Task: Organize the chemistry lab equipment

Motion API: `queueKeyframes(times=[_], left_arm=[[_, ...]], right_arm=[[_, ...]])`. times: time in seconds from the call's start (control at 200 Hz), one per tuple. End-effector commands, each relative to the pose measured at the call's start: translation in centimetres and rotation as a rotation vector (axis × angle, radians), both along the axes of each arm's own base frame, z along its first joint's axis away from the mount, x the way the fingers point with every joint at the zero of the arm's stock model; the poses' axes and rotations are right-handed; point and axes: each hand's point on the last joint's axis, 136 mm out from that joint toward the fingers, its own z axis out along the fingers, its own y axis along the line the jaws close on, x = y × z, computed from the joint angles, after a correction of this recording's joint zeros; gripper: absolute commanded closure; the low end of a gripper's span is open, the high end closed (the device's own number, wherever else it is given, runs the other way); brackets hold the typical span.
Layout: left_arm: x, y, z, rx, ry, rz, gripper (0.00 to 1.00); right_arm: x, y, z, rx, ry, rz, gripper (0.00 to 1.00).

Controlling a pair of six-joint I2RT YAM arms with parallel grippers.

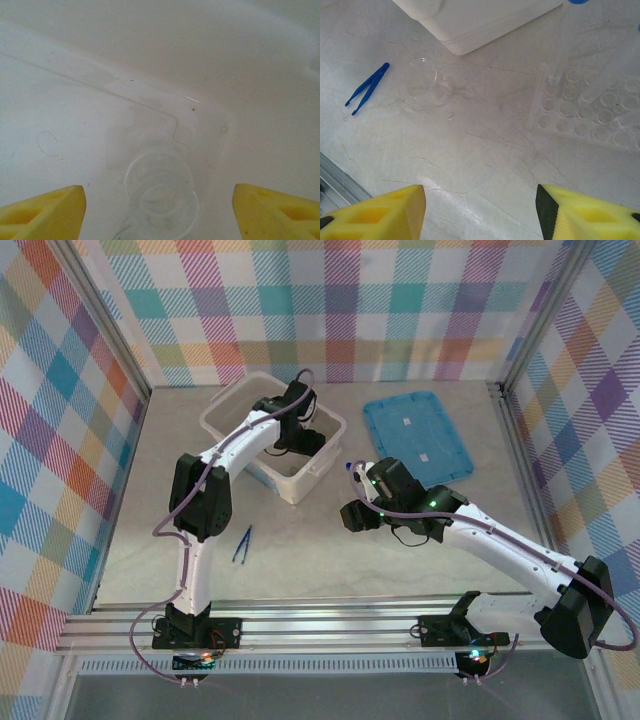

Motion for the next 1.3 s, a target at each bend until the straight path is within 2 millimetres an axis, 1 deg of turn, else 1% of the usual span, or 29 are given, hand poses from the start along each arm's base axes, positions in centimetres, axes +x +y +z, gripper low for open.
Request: queueKeyframes(times=[0.0,0.115,0.285,0.53,0.655,0.675,0.76,0.8,0.99,1.075,1.105,1.18,1.295], left_arm=[[-0.4,-0.5,4.7,-0.045,-0.065,-0.004,0.23],[-0.7,-0.4,5.8,-0.050,-0.077,0.000,0.20],[-1.3,0.2,7.6,-0.062,-0.113,0.013,0.20],[-2.3,1.5,12.0,-0.079,-0.202,0.046,0.20],[-3.4,2.2,13.3,-0.083,-0.231,0.059,0.21],[-3.7,2.2,13.2,-0.077,-0.231,0.055,0.22],[-4.9,2.4,14.0,-0.049,-0.267,0.050,0.24],[-5.5,2.3,14.1,-0.045,-0.273,0.043,0.24],[-9.2,2.5,14.7,-0.032,-0.318,0.033,0.27],[-11.0,2.7,14.5,-0.024,-0.331,0.030,0.28],[-11.6,2.8,14.7,-0.029,-0.340,0.030,0.29],[-13.1,2.7,14.3,-0.028,-0.343,0.020,0.29],[-15.3,3.1,13.1,-0.014,-0.335,0.015,0.29]], right_arm=[[0.2,0.3,1.2,0.022,-0.012,0.009,0.39],[0.2,0.3,1.2,0.024,-0.012,0.006,0.39],[0.2,0.3,1.2,0.029,-0.008,0.000,0.38],[0.4,0.4,1.5,0.031,-0.015,-0.004,0.36],[0.5,0.5,1.6,0.032,-0.018,-0.006,0.36],[0.6,0.5,1.6,0.031,-0.018,-0.008,0.36],[0.6,0.5,1.5,0.028,-0.018,-0.011,0.36],[0.7,0.5,1.4,0.026,-0.017,-0.013,0.37],[0.7,0.9,0.9,0.012,-0.013,-0.001,0.38],[0.6,1.3,0.8,0.011,-0.016,0.008,0.39],[0.6,1.4,0.7,0.007,-0.019,0.010,0.39],[0.6,1.9,0.5,-0.005,-0.023,0.021,0.39],[0.6,2.7,0.1,-0.037,-0.032,0.044,0.39]])
